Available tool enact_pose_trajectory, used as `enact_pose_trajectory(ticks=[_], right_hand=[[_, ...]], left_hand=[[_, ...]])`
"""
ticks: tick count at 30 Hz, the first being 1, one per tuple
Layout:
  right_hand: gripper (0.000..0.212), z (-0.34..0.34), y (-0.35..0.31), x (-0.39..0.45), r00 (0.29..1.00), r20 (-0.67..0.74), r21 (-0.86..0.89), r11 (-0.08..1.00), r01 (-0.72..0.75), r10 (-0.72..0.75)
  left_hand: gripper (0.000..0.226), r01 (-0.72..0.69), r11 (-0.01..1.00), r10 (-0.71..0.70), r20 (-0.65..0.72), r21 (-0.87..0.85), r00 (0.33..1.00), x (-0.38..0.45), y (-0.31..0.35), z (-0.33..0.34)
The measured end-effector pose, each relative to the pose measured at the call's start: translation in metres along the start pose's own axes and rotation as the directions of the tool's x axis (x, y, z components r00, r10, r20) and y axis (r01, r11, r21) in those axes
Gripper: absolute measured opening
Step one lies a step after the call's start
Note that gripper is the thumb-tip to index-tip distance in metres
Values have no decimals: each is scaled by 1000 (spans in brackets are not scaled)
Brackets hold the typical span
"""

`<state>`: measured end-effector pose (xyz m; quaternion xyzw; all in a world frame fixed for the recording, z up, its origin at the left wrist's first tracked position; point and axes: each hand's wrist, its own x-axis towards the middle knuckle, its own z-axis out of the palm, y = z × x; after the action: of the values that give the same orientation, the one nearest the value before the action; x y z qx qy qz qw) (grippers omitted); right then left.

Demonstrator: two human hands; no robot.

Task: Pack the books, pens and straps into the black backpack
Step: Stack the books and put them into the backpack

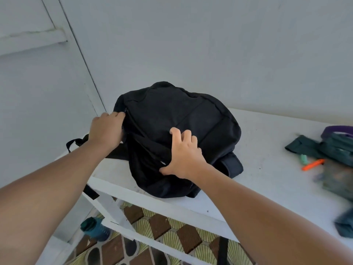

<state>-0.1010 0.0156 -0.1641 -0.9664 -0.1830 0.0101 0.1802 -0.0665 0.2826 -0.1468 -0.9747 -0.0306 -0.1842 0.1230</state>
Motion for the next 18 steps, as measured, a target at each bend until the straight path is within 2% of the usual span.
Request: enact_pose_trajectory(ticks=[1, 4, 10, 14, 18], right_hand=[[117, 3, 3, 1, 1000, -20, 6, 1000, 2, -2], [113, 11, 8, 1, 998, -55, 2, 1000, -4, 4], [107, 14, 11, 5, 996, -90, -40, 999, 12, -16], [108, -2, 42, 10, 997, -70, -86, 996, 33, -39], [105, -28, 100, 26, 996, -89, -325, 945, -42, 13]], left_hand=[[25, -22, 999, 22, -4, 47, 1000, 3, 3, -2], [27, -95, 981, 80, 92, 167, 993, 11, 7, -7], [17, -288, 914, 223, 240, 285, 945, 19, 9, -13], [14, -420, 880, 342, 318, 223, 884, 12, 19, -25], [19, -449, 892, 409, 318, 60, 855, -10, 62, -46]])
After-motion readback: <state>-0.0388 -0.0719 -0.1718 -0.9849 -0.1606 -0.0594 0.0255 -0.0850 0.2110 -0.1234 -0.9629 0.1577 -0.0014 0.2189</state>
